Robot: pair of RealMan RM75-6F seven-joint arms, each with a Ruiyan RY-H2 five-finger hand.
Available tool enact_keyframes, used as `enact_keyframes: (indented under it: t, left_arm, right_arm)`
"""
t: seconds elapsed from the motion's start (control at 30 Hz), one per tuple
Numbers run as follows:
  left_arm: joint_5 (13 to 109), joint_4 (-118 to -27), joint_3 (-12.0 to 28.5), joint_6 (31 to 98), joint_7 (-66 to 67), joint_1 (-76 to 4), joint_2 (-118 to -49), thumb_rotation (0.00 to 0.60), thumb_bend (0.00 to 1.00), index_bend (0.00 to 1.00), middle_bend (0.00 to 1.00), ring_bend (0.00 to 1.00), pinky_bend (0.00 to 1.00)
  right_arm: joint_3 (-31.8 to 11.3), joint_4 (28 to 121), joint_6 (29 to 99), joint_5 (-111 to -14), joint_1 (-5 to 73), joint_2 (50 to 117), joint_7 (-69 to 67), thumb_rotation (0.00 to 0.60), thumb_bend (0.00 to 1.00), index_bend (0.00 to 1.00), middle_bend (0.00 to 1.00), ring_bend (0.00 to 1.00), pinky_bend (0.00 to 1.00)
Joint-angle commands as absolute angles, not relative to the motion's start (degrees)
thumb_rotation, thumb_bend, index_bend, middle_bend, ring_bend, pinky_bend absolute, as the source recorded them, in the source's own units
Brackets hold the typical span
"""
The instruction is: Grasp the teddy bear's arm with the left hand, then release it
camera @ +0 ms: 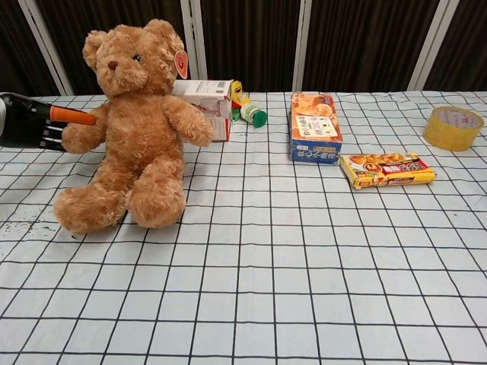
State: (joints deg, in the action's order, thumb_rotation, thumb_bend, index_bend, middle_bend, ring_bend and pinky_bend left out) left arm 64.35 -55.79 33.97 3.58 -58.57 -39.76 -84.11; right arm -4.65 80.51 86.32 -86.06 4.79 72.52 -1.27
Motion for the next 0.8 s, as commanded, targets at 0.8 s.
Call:
enact_keyframes:
  t: [0.8]
  left_arm:
    - [46.38, -54.54, 26.47, 13.6, -46.86, -44.19, -85.83, 0.6, 0.52, 0.52, 0.49, 0.05, 0.1]
  right_arm:
    - [-4.83, 80.98, 86.14, -85.35, 4.45, 72.07, -3.34, 0.6, 0.37, 0.08, 0.12, 0.24, 0.06]
